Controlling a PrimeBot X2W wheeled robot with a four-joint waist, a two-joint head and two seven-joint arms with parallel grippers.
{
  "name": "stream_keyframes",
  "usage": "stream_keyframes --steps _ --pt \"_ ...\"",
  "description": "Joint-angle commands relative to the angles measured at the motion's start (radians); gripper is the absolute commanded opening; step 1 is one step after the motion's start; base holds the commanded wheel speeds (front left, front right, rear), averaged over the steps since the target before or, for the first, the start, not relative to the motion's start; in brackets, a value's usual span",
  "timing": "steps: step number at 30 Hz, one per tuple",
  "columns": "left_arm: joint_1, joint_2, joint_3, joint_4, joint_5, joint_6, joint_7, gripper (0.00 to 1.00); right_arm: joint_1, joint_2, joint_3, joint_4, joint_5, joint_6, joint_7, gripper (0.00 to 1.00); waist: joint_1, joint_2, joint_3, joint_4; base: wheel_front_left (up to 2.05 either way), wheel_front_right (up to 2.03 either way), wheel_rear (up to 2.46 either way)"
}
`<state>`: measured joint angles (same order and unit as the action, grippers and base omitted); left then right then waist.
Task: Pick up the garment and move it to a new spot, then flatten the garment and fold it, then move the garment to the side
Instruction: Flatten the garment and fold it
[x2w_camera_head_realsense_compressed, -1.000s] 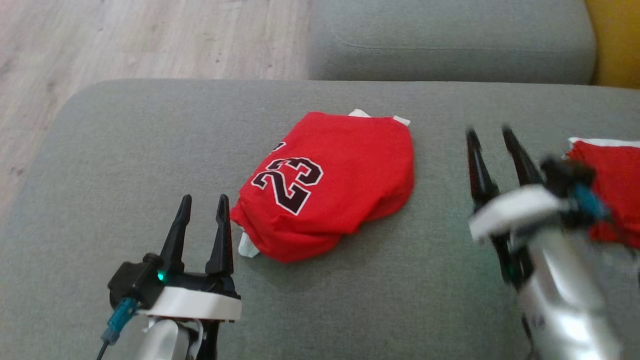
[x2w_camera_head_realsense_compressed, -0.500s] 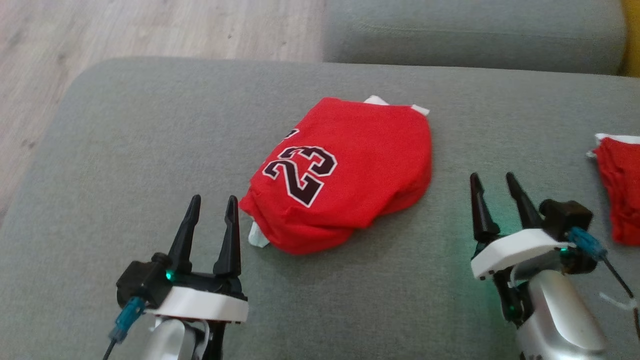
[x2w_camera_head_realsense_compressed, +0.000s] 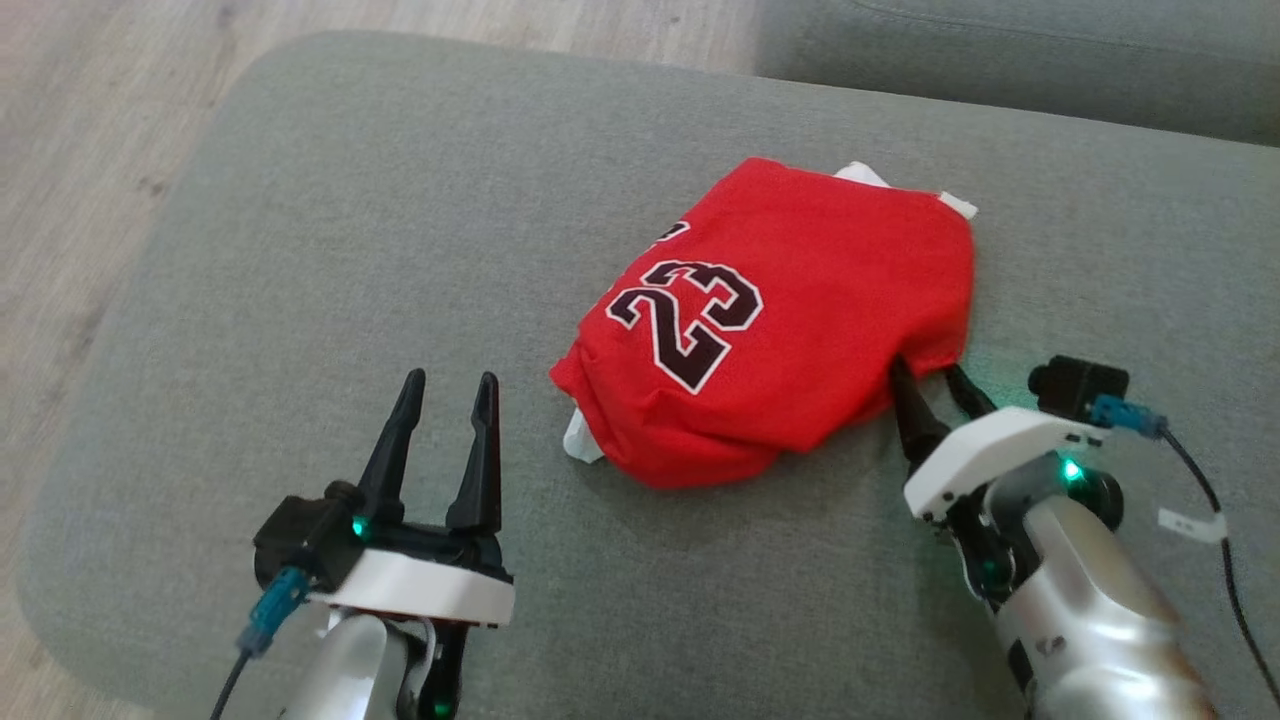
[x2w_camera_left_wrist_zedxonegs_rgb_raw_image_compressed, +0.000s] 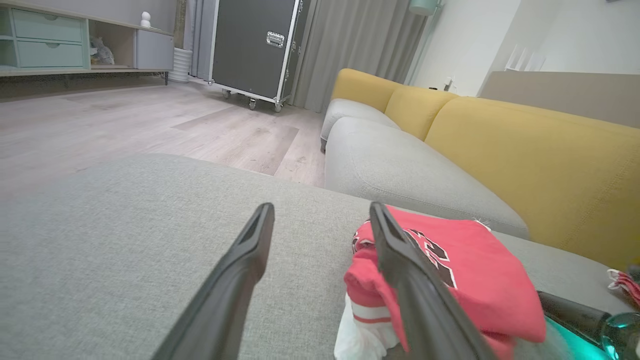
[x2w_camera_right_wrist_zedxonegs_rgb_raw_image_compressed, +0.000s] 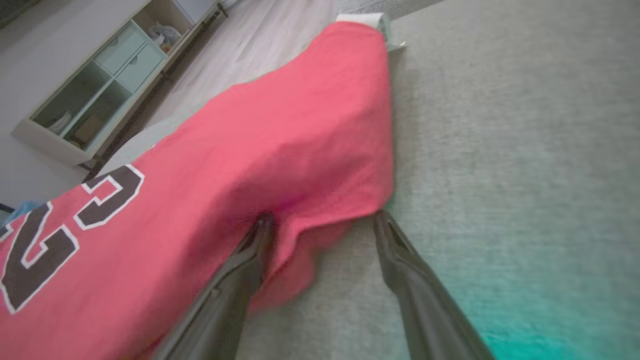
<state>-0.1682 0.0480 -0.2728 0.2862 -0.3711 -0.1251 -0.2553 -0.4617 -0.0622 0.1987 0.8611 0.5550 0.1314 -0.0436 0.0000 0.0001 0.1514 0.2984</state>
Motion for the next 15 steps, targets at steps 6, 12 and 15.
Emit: stream_keyframes --steps 6,12,15 --pt "-0.031 0.002 0.042 -0.021 0.000 -0.006 -0.006 1.00 -0.064 0.012 0.078 0.044 0.001 -0.001 -0.103 0.00 0.0000 -0.0001 -0.013 -0.005 0.00 0.00 0.00" --pt "-0.012 0.002 0.067 -0.024 0.006 -0.006 -0.006 1.00 -0.108 -0.007 0.036 0.080 -0.127 -0.001 -0.189 0.00 0.0000 -0.0001 -0.056 -0.065 0.00 0.00 0.00" --pt "0.003 0.002 0.077 -0.029 0.007 -0.006 -0.006 1.00 -0.116 -0.035 -0.019 0.056 -0.185 -0.001 -0.202 0.00 0.0000 -0.0001 -0.081 -0.103 0.00 0.00 0.00"
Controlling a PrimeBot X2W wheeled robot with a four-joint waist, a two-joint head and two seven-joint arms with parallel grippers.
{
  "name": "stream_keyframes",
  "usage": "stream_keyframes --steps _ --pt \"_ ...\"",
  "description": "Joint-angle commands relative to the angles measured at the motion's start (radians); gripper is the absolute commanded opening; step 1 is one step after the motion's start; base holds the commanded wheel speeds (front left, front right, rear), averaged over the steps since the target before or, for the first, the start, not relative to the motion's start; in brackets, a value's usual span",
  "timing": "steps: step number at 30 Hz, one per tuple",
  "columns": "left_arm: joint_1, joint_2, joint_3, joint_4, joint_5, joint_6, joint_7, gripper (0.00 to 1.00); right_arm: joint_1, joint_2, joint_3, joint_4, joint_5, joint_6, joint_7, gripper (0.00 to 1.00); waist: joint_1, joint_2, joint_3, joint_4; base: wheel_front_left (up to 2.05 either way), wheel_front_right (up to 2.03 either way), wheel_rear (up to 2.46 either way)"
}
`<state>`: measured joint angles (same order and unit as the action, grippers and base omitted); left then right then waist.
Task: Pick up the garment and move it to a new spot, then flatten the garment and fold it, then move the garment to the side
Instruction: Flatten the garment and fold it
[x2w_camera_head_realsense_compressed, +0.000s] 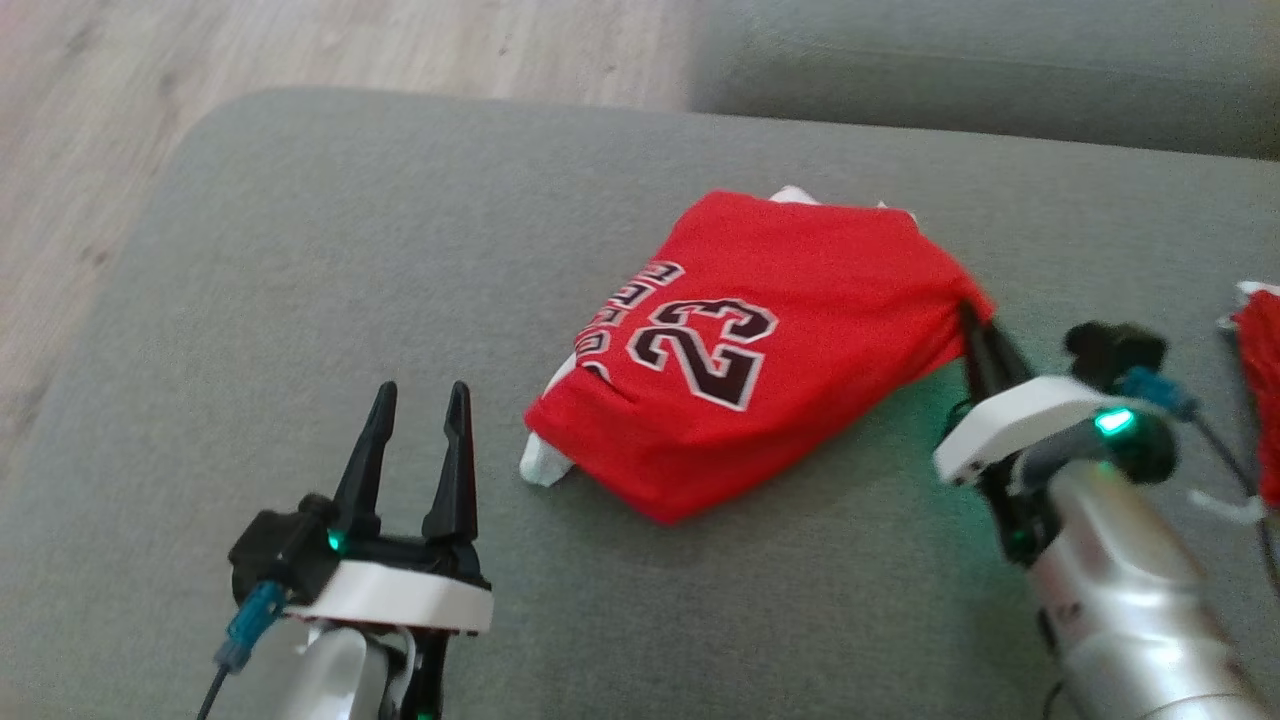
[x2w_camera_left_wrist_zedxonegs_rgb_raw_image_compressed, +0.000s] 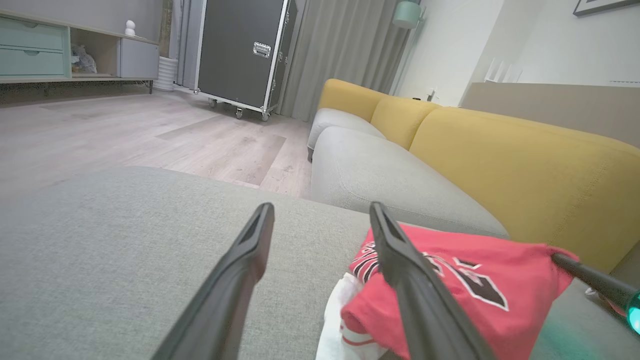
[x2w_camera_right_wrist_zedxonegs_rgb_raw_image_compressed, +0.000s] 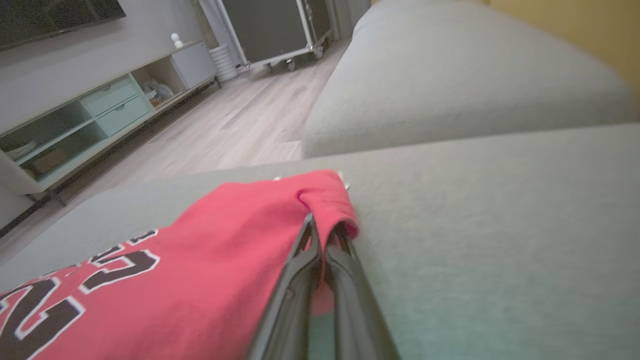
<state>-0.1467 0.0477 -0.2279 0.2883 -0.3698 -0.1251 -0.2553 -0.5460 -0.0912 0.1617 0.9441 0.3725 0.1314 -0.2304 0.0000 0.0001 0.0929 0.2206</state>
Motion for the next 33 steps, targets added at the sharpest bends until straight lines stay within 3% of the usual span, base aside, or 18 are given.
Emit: stream_keyframes --steps 1,7,14,19,20,21,27,33 --pt "-0.012 0.003 0.035 -0.033 0.006 -0.006 -0.006 1.00 -0.033 -0.015 0.002 -0.040 -0.025 -0.001 -0.017 0.00 0.0000 -0.0001 -0.030 -0.038 0.00 0.00 0.00" --pt "0.011 0.003 0.040 -0.044 0.005 -0.006 -0.006 1.00 -0.017 -0.073 -0.092 -0.147 -0.175 -0.001 0.042 0.00 0.0000 -0.0001 -0.065 -0.093 0.00 0.00 0.00" --pt "0.020 0.003 0.028 -0.044 0.005 -0.006 -0.006 1.00 0.017 -0.134 -0.222 -0.286 -0.412 -0.001 0.158 0.00 0.0000 -0.0001 -0.085 -0.098 0.00 0.00 0.00" --pt "0.025 0.003 0.028 -0.045 0.008 -0.006 -0.006 1.00 0.041 -0.126 -0.291 -0.326 -0.547 -0.001 0.232 0.00 0.0000 -0.0001 -0.089 -0.086 0.00 0.00 0.00" --pt "0.025 0.003 0.028 -0.046 0.009 -0.006 -0.006 1.00 0.047 -0.118 -0.311 -0.337 -0.577 -0.001 0.241 0.28 0.0000 -0.0001 -0.089 -0.084 0.00 0.00 0.00" --pt "0.026 0.003 0.028 -0.046 0.010 -0.006 -0.006 1.00 0.054 -0.104 -0.334 -0.348 -0.606 -0.001 0.249 1.00 0.0000 -0.0001 -0.090 -0.081 0.00 0.00 0.00" --pt "0.034 0.003 0.042 -0.047 0.015 -0.006 -0.006 1.00 0.104 0.008 -0.353 -0.440 -0.665 -0.001 0.186 1.00 0.0000 -0.0001 -0.097 -0.087 0.00 0.00 0.00" --pt "0.042 0.003 0.062 -0.057 0.019 -0.006 -0.006 1.00 0.226 0.040 -0.171 -0.508 -0.471 -0.001 0.052 1.00 0.0000 -0.0001 -0.115 -0.109 0.00 0.00 0.00"
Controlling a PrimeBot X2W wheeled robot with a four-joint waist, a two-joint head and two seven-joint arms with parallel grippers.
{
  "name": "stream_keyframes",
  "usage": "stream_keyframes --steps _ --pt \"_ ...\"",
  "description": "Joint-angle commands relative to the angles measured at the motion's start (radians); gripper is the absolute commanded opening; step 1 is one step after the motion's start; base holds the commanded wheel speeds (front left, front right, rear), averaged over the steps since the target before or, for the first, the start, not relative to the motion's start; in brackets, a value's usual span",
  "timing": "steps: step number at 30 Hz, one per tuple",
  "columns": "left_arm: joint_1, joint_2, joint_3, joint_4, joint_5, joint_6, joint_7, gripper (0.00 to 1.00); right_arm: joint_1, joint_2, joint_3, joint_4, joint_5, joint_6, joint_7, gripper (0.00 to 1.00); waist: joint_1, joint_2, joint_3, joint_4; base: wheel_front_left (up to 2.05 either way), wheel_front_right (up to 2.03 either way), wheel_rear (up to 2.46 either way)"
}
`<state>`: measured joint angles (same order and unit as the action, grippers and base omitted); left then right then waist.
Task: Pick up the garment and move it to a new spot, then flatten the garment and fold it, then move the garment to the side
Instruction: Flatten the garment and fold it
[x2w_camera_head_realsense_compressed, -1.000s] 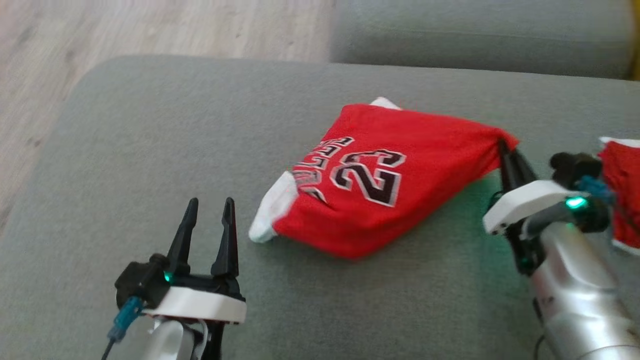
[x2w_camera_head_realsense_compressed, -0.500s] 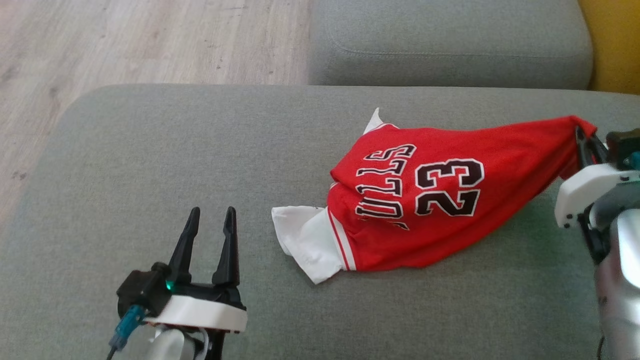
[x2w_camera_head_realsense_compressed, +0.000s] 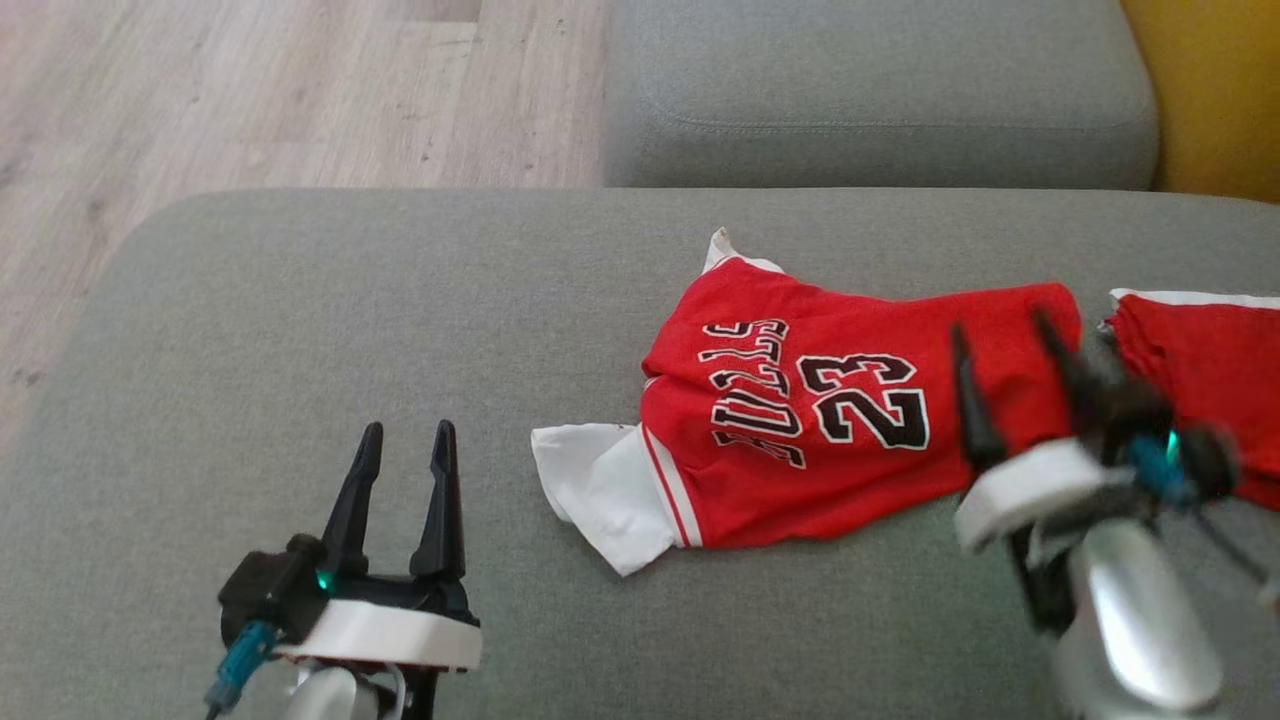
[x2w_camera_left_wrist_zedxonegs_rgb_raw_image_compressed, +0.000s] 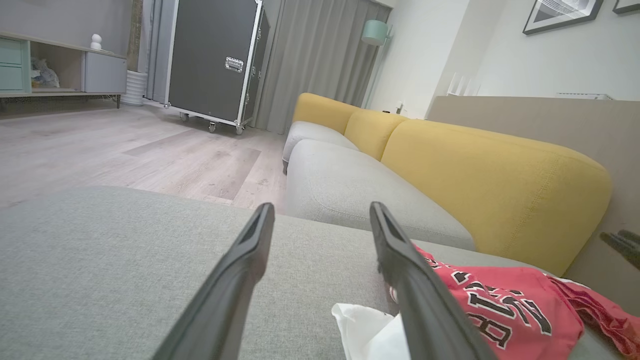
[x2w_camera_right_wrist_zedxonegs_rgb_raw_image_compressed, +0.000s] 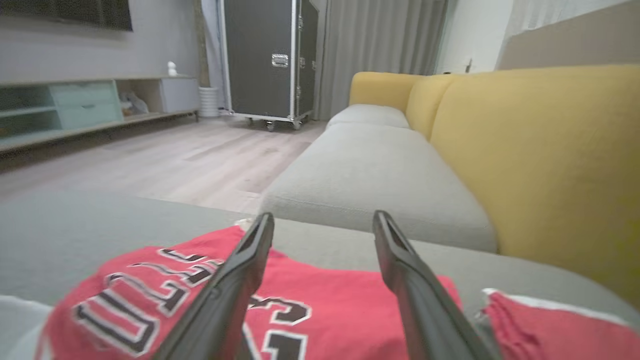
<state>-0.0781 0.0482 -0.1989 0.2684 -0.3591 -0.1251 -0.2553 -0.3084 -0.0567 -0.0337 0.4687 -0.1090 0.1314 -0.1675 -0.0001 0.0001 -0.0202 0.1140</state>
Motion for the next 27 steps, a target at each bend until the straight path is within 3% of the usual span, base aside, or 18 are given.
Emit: stream_keyframes --steps 1,4,8,14,23,25,27 --pt "-0.026 0.002 0.033 -0.039 0.008 -0.006 -0.006 1.00 0.013 0.006 0.056 -0.046 0.058 -0.001 -0.024 1.00 0.0001 -0.0001 -0.003 -0.005 0.00 0.00 0.00" --pt "-0.026 0.002 0.033 -0.045 0.007 -0.006 -0.006 1.00 0.074 0.006 0.122 -0.078 0.151 -0.001 -0.043 1.00 0.0001 -0.0001 0.003 -0.006 0.00 0.00 0.00" --pt "-0.037 0.002 0.018 -0.050 0.006 -0.006 -0.006 1.00 0.083 0.006 0.155 -0.098 0.183 -0.001 -0.035 1.00 0.0001 -0.0001 0.028 0.012 0.00 0.00 0.00" --pt "-0.086 0.002 -0.024 -0.047 -0.021 -0.006 -0.006 1.00 -0.104 0.006 0.144 -0.078 0.194 -0.001 0.111 1.00 0.0001 -0.0001 0.112 0.090 0.00 0.00 0.00" --pt "-0.149 0.002 -0.116 -0.024 -0.074 -0.006 -0.006 1.00 -0.457 -0.023 0.106 0.229 0.196 -0.001 0.433 1.00 0.0001 -0.0001 0.196 0.243 0.00 0.00 0.00" --pt "-0.154 0.002 -0.127 -0.024 -0.081 -0.006 -0.006 1.00 -0.488 -0.035 0.101 0.272 0.203 -0.001 0.462 1.00 0.0001 -0.0001 0.203 0.260 0.00 0.00 0.00" --pt "-0.170 0.002 -0.162 -0.023 -0.101 -0.006 -0.006 1.00 -0.566 -0.097 0.093 0.394 0.189 -0.001 0.542 1.00 0.0001 -0.0001 0.227 0.315 0.00 0.00 0.00"
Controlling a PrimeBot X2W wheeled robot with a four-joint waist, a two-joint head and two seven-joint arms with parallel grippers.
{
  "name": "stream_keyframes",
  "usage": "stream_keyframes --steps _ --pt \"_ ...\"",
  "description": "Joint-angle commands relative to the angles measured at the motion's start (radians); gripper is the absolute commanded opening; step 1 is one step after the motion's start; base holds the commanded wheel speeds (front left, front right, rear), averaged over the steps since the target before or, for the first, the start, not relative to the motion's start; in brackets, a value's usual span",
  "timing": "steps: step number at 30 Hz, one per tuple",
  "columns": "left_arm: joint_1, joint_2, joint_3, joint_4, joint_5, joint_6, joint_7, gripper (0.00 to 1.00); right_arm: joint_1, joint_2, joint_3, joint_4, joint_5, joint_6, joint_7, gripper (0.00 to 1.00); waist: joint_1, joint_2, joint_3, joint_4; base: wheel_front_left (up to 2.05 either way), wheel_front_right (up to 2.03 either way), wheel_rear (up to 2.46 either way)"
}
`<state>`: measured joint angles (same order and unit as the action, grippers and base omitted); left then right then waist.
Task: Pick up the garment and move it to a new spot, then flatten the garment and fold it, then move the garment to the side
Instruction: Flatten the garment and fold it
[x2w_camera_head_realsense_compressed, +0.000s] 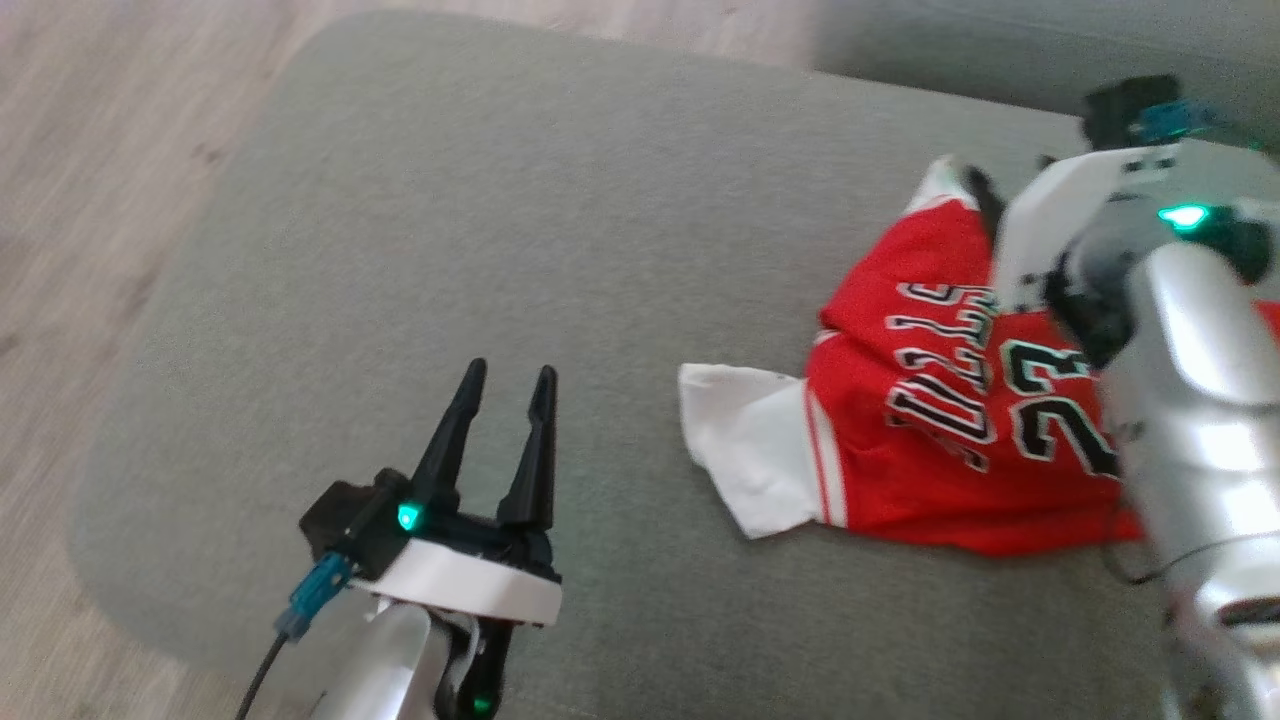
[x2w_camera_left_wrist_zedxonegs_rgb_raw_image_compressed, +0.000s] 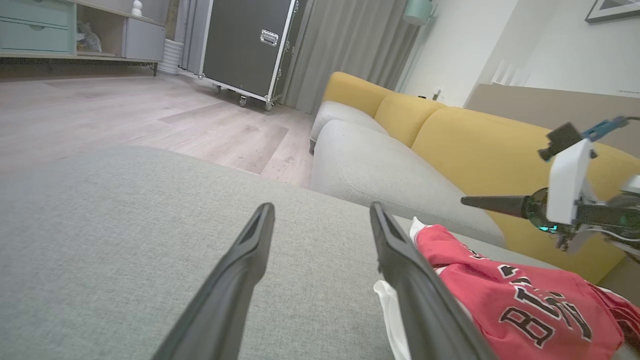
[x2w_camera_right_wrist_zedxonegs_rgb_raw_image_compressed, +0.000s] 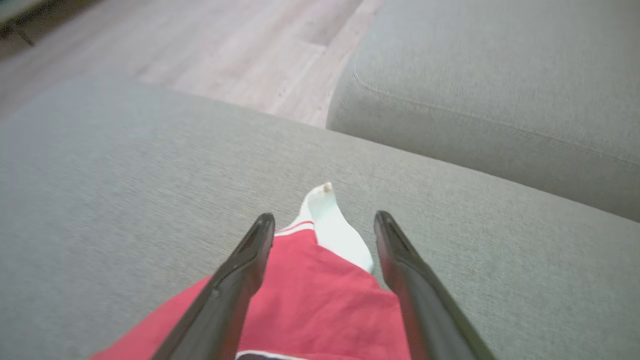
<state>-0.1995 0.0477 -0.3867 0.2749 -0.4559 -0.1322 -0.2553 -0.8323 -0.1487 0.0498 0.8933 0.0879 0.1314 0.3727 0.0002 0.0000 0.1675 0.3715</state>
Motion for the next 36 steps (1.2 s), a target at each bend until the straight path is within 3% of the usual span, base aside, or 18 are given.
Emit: stream_keyframes --steps 1,6,15,16,17,18,26,31,36 --pt "-0.049 0.003 0.026 -0.030 -0.004 0.002 -0.006 1.00 -0.042 -0.005 0.009 -0.031 -0.008 -0.001 0.001 1.00 -0.0002 0.0000 0.039 0.057 0.00 0.00 0.00" --pt "-0.061 0.003 0.003 -0.040 -0.031 0.013 -0.006 1.00 -0.150 -0.058 -0.007 0.115 -0.031 -0.001 0.060 1.00 -0.0002 0.0000 0.084 0.106 0.00 0.00 0.00" --pt "-0.065 0.003 -0.013 -0.063 -0.041 0.029 -0.006 1.00 -0.246 -0.082 0.020 0.293 -0.029 -0.001 0.130 1.00 -0.0002 0.0000 0.130 0.132 0.00 0.00 0.00" --pt "-0.067 0.003 -0.013 -0.064 -0.042 0.030 -0.006 1.00 -0.253 -0.081 0.020 0.304 -0.026 -0.001 0.132 0.96 -0.0002 0.0000 0.132 0.133 0.00 0.00 0.00" --pt "-0.068 0.003 -0.013 -0.065 -0.042 0.031 -0.006 1.00 -0.259 -0.078 0.020 0.311 -0.021 -0.001 0.127 0.24 -0.0002 0.0000 0.134 0.133 0.00 0.00 0.00" --pt "-0.069 0.003 -0.013 -0.065 -0.043 0.032 -0.006 1.00 -0.265 -0.074 0.020 0.313 -0.014 -0.001 0.114 0.00 -0.0002 0.0000 0.135 0.133 0.00 0.00 0.00" --pt "-0.069 0.003 -0.015 -0.062 -0.043 0.034 -0.006 1.00 -0.285 -0.014 0.036 0.286 0.089 -0.001 -0.077 0.00 -0.0002 0.0000 0.124 0.130 0.00 0.00 0.00" --pt "-0.068 0.003 -0.012 -0.054 -0.038 0.032 -0.006 1.00 -0.300 0.048 0.114 0.167 0.278 -0.001 -0.227 0.00 -0.0002 0.0000 0.108 0.123 0.00 0.00 0.00" --pt "-0.066 0.003 -0.006 -0.048 -0.035 0.029 -0.006 1.00 -0.307 0.019 0.220 0.121 0.364 -0.001 -0.314 0.00 -0.0002 0.0000 0.090 0.115 0.00 0.00 0.00"
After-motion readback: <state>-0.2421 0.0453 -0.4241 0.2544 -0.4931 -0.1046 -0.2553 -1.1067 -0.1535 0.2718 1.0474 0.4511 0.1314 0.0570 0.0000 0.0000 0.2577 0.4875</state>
